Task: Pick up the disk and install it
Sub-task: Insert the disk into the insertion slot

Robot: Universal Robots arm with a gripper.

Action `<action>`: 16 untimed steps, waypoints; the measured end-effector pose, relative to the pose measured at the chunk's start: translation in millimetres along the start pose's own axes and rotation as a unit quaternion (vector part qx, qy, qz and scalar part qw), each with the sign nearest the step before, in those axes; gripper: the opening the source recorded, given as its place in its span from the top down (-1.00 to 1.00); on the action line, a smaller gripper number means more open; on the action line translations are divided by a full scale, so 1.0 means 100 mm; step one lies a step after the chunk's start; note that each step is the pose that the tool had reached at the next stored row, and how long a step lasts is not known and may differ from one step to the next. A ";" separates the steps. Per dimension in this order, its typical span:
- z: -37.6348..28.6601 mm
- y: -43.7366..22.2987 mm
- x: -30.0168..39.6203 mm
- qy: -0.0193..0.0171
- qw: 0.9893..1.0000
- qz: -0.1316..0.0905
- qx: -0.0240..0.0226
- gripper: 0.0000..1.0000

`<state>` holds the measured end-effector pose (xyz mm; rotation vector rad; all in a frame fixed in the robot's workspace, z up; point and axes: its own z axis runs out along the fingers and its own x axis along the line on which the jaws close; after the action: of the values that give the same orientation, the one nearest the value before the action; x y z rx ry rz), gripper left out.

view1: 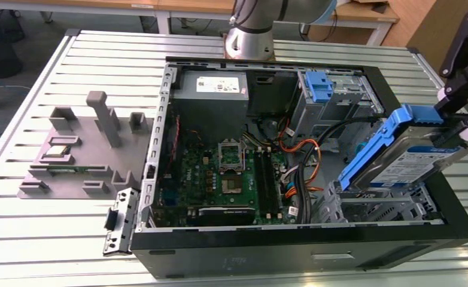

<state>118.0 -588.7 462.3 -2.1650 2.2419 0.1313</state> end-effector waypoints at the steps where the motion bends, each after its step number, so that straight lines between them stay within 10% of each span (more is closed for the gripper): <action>1: 0.008 -0.001 0.001 0.000 1.000 0.000 0.000 0.30; 16: 0.075 -0.005 0.008 0.000 1.000 0.000 0.000 0.30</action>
<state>118.1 -588.9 454.8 -2.1652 2.2416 0.1315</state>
